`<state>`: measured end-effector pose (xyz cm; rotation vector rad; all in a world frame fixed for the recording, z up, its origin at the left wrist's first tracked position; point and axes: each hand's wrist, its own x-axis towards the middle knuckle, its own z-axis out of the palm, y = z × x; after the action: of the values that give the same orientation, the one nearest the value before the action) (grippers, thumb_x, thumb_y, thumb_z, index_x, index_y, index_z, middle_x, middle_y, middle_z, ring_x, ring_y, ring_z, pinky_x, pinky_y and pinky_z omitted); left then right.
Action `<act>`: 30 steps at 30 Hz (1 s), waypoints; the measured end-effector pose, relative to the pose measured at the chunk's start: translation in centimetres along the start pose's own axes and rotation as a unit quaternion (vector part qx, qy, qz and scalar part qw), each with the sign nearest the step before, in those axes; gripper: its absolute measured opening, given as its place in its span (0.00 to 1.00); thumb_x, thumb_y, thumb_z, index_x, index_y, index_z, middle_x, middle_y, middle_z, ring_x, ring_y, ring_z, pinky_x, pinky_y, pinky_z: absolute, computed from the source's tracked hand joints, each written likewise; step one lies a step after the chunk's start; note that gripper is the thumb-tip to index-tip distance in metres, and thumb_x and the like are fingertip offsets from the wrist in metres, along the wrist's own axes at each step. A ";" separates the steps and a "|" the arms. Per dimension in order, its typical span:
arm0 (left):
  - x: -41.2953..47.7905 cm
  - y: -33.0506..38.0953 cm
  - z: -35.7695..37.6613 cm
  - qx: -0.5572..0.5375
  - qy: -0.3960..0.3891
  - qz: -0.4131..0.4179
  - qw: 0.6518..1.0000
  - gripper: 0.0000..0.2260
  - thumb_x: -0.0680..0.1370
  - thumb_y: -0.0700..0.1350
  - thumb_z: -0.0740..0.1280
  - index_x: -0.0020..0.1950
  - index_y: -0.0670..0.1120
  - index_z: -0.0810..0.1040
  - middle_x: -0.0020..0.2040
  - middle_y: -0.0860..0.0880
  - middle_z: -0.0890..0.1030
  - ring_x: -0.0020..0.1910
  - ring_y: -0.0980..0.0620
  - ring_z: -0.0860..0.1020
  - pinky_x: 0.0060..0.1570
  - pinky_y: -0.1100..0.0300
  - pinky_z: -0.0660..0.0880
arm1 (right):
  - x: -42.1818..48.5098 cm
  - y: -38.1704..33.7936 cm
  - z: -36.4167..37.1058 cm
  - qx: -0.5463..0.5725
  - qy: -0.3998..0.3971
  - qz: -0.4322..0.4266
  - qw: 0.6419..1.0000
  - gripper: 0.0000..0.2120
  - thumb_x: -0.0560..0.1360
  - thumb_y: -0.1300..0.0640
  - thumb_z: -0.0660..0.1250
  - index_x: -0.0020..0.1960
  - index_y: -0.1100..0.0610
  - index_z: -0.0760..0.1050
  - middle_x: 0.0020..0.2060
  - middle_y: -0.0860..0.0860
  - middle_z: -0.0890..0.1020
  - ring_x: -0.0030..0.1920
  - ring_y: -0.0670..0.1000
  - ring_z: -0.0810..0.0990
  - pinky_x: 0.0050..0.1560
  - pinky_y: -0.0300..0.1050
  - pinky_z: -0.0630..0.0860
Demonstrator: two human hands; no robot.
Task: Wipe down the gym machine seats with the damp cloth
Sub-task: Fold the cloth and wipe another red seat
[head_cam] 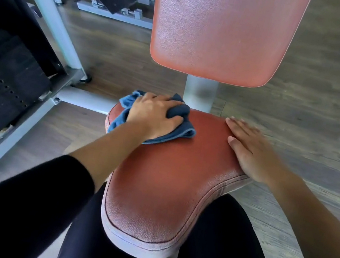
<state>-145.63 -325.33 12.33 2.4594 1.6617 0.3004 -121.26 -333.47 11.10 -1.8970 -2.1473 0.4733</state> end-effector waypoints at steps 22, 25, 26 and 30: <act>4.8 4.0 0.9 -0.046 -0.064 0.029 0.996 0.16 0.74 0.65 0.59 0.58 0.63 0.77 0.56 0.55 0.80 0.58 0.48 0.74 0.59 0.52 0.71 | -0.3 -0.3 -0.2 0.005 0.008 0.030 1.000 0.25 0.82 0.51 0.49 0.78 0.54 0.49 0.77 0.49 0.52 0.76 0.46 0.47 0.67 0.31 0.34; 5.1 2.4 0.6 -0.054 -0.082 0.013 0.995 0.15 0.74 0.65 0.59 0.58 0.66 0.75 0.55 0.56 0.80 0.57 0.48 0.76 0.55 0.51 0.74 | -0.4 -0.3 -0.3 0.010 0.013 0.031 0.999 0.25 0.82 0.51 0.50 0.77 0.55 0.51 0.77 0.50 0.55 0.76 0.47 0.50 0.68 0.33 0.38; 5.1 1.6 0.3 -0.055 -0.079 0.005 0.995 0.14 0.73 0.65 0.60 0.57 0.68 0.75 0.55 0.56 0.80 0.56 0.48 0.76 0.55 0.52 0.74 | -0.4 -0.3 -0.2 0.015 0.015 0.031 0.999 0.25 0.82 0.51 0.50 0.77 0.55 0.52 0.76 0.50 0.56 0.76 0.47 0.51 0.69 0.34 0.39; 4.6 -2.7 -1.0 -0.048 -0.052 -0.049 0.996 0.15 0.72 0.65 0.62 0.58 0.68 0.75 0.58 0.53 0.80 0.58 0.44 0.75 0.56 0.52 0.73 | -0.4 -0.1 -0.1 0.028 0.017 0.037 0.999 0.25 0.82 0.50 0.51 0.77 0.54 0.53 0.76 0.49 0.57 0.76 0.48 0.52 0.72 0.39 0.43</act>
<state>-146.65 -320.09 13.05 2.2755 1.6769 0.2303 -121.29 -333.84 11.24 -1.9447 -2.0286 0.5061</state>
